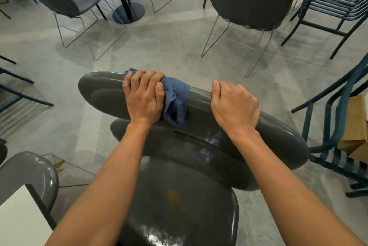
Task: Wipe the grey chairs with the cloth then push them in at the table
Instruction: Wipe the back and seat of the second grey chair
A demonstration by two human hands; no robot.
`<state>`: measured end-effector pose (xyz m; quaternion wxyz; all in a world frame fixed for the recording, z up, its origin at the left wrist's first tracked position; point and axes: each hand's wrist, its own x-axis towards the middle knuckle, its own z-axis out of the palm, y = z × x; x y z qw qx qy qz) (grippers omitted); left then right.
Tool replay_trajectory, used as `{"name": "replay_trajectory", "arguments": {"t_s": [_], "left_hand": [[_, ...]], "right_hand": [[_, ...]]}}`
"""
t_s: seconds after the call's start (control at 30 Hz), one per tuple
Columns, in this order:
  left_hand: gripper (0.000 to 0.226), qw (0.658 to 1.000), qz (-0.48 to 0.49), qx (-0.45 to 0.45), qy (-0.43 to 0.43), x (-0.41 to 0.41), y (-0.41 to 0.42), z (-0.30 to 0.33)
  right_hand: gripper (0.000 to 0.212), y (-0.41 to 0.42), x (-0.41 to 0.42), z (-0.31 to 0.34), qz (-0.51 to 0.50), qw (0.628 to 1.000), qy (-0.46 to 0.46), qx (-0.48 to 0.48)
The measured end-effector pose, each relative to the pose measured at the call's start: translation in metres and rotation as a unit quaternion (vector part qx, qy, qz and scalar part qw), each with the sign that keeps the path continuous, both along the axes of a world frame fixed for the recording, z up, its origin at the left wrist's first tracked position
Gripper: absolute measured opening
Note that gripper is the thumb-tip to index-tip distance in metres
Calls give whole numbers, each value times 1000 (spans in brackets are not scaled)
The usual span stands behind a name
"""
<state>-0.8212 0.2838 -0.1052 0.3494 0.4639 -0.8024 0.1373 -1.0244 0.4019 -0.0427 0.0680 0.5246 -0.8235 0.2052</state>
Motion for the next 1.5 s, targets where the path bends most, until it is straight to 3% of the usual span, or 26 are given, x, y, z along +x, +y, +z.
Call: {"name": "replay_trajectory", "arguments": {"t_s": [0.3, 0.53, 0.9, 1.1, 1.33, 1.5], "left_hand": [[33, 994, 100, 31, 29, 66, -40, 0], [35, 984, 150, 59, 81, 40, -31, 3], [36, 996, 24, 57, 67, -38, 31, -3], [41, 999, -4, 28, 16, -5, 8, -3], [35, 992, 106, 19, 68, 53, -33, -9], [37, 971, 168, 39, 166, 78, -54, -23]], "right_hand": [[52, -3, 0, -6, -3, 999, 31, -16], [51, -7, 1, -7, -5, 998, 61, -24], [51, -5, 1, -8, -5, 997, 62, -36], [53, -4, 0, -9, 7, 998, 40, -50], [53, -5, -1, -13, 3, 996, 62, -62], [51, -7, -2, -16, 2, 995, 71, -69]]}}
